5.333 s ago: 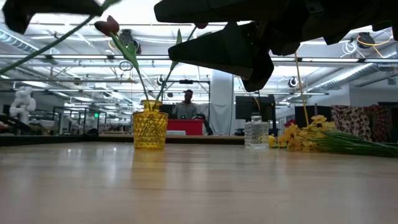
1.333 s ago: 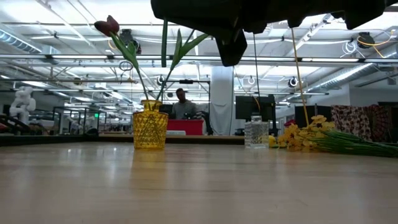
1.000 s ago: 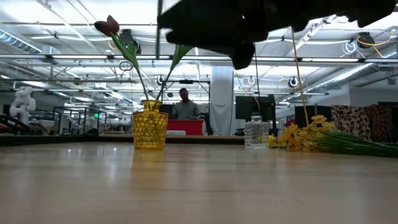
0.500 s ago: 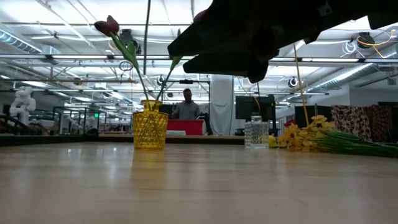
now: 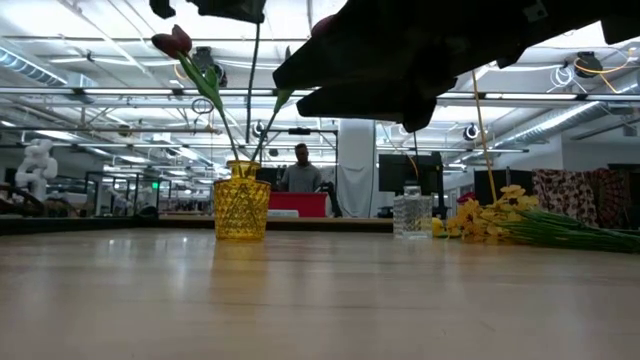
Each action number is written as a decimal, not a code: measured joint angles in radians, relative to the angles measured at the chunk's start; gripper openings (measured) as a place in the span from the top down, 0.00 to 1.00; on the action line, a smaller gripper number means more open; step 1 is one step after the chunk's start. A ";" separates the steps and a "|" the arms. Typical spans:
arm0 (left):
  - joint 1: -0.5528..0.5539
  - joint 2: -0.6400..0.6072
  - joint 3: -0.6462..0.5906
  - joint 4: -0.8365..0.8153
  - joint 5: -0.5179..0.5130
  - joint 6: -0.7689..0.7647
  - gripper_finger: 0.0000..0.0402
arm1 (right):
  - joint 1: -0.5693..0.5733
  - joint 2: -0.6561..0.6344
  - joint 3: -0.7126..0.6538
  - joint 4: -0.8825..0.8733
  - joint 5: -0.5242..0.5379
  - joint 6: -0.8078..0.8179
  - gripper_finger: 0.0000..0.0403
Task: Sort flowers into vase by color
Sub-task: Put the violet tulip into the yellow vase
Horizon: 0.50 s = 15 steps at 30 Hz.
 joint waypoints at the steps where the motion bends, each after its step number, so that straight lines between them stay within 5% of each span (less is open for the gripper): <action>1: 0.011 0.000 0.000 -0.008 0.001 -0.014 0.99 | 0.003 0.000 0.000 0.000 0.000 -0.001 0.47; 11: 0.080 0.001 0.000 -0.349 0.052 -0.417 0.99 | 0.005 0.000 0.000 -0.035 -0.002 0.008 0.47; 15: 0.084 0.001 0.000 -0.418 0.051 -0.460 0.99 | 0.005 0.000 0.000 -0.037 -0.002 0.009 0.47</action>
